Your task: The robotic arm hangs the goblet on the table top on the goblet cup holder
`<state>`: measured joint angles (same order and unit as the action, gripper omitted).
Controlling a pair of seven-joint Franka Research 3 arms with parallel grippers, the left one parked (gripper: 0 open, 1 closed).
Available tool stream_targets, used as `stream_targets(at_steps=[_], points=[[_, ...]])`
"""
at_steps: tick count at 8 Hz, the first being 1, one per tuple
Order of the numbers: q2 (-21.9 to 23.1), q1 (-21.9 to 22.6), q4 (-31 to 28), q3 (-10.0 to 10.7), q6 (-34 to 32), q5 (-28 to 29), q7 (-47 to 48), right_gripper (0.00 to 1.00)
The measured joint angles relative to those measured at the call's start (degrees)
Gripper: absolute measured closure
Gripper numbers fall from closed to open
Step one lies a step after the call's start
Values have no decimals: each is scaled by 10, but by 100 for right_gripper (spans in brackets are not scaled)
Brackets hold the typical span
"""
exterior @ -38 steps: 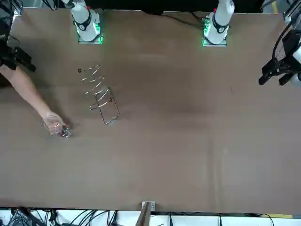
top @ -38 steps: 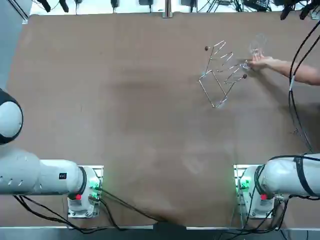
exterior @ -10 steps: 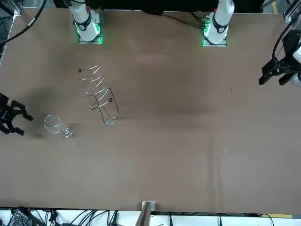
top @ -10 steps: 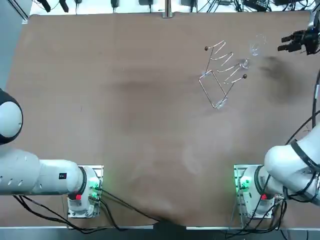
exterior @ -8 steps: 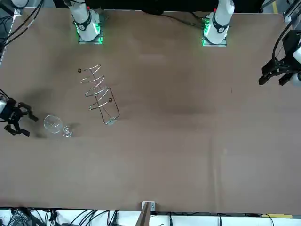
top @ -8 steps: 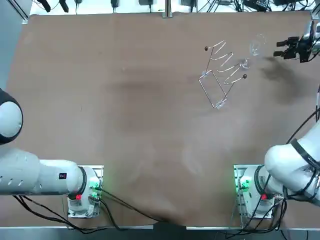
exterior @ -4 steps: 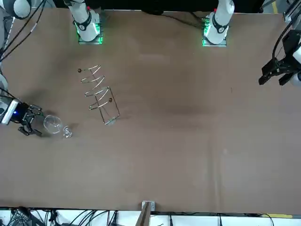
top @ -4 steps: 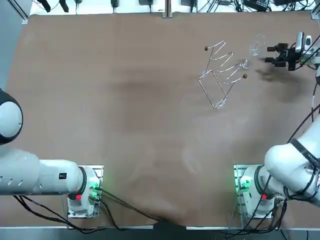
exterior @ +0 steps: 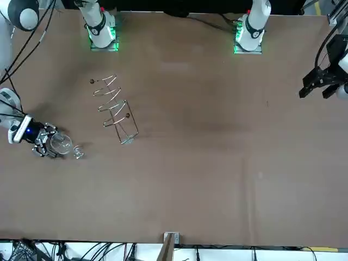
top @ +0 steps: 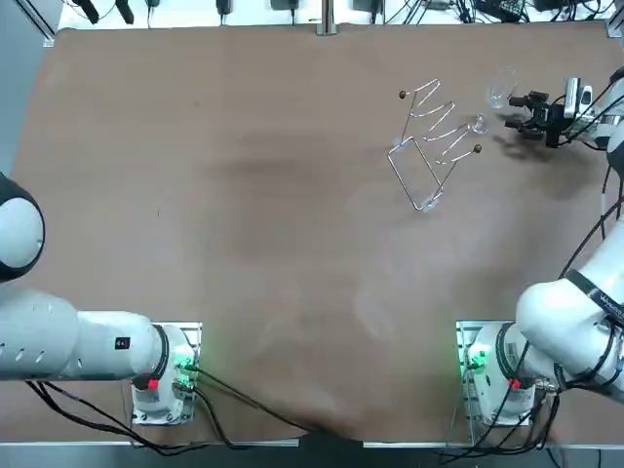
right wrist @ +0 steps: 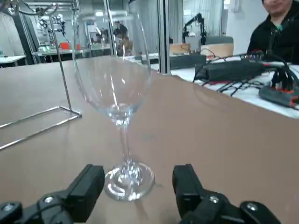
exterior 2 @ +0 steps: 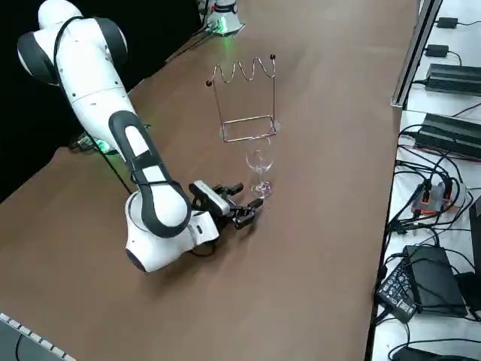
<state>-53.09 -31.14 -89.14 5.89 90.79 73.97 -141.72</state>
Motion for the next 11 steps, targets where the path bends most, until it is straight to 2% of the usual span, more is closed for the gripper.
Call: stream_targets(at_steps=[3,6,8,9,11], points=[[-8,2,-1,-27,-2,6,-5,13],[-31,6,-4,-40,-4,23,-17,15],[-34,8,-4,-44,-4,25,-19,22],[-34,9,-4,-44,-4,25,-19,29],[-34,12,-4,-45,-4,25,-20,34]])
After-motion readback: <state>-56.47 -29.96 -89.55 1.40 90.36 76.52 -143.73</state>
